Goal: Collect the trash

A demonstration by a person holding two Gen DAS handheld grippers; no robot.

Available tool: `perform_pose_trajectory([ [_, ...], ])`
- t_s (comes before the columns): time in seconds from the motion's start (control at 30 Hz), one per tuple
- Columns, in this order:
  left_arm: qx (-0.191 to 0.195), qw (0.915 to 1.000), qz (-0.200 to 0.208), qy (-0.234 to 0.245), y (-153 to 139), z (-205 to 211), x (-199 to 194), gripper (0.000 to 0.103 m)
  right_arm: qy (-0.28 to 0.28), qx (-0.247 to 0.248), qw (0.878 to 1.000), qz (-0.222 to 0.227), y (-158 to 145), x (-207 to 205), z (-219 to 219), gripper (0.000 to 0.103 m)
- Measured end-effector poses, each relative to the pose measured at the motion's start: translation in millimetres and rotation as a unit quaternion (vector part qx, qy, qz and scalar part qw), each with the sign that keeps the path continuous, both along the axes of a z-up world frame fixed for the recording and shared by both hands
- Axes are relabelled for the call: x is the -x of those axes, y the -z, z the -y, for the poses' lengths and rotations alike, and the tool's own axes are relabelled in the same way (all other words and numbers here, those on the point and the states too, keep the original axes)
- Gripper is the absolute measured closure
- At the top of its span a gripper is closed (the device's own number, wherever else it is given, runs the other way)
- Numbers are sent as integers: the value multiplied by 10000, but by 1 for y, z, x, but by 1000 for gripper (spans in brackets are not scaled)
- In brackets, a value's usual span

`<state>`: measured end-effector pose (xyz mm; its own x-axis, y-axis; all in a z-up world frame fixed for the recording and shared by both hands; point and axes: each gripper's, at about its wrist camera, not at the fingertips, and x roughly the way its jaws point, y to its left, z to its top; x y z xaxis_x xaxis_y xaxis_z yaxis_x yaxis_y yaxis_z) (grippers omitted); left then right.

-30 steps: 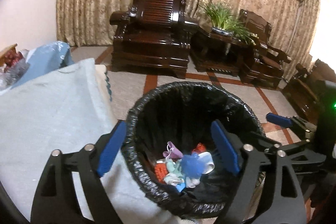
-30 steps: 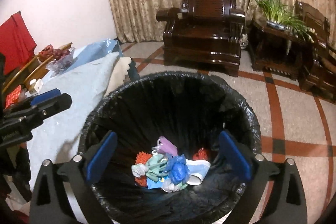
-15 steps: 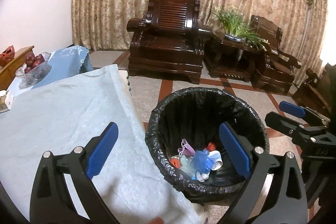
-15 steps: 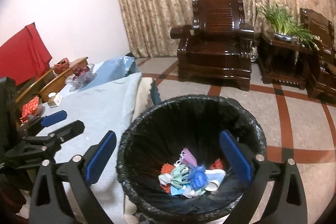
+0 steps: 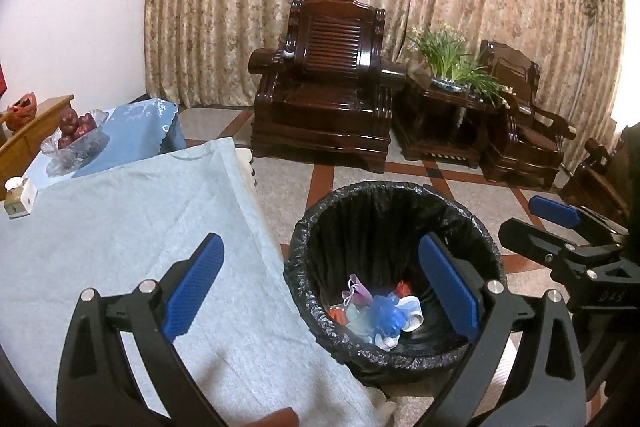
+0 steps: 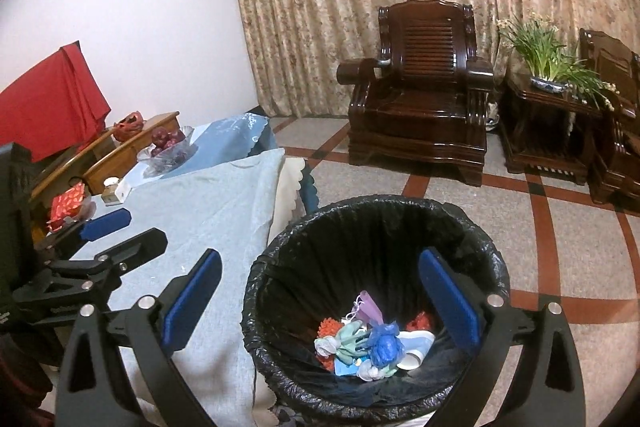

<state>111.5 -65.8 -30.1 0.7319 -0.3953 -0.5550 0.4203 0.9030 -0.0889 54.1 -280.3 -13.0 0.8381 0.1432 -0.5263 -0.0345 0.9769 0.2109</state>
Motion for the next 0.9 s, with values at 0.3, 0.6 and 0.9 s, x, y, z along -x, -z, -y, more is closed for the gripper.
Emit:
perform_pose_trajectory([
  [0.3,-5,10000,21,-16,-4,1,1,7,-24,42,10000,17,-2,0,-2,6],
  [0.6,-6,10000,21,-12,-3,0,1,7,-20,45,10000,13,-2,0,-3,6],
  [0.9,-11,10000,22,-9,-2,0,0,7,-20,49,10000,11,-2,0,-4,6],
])
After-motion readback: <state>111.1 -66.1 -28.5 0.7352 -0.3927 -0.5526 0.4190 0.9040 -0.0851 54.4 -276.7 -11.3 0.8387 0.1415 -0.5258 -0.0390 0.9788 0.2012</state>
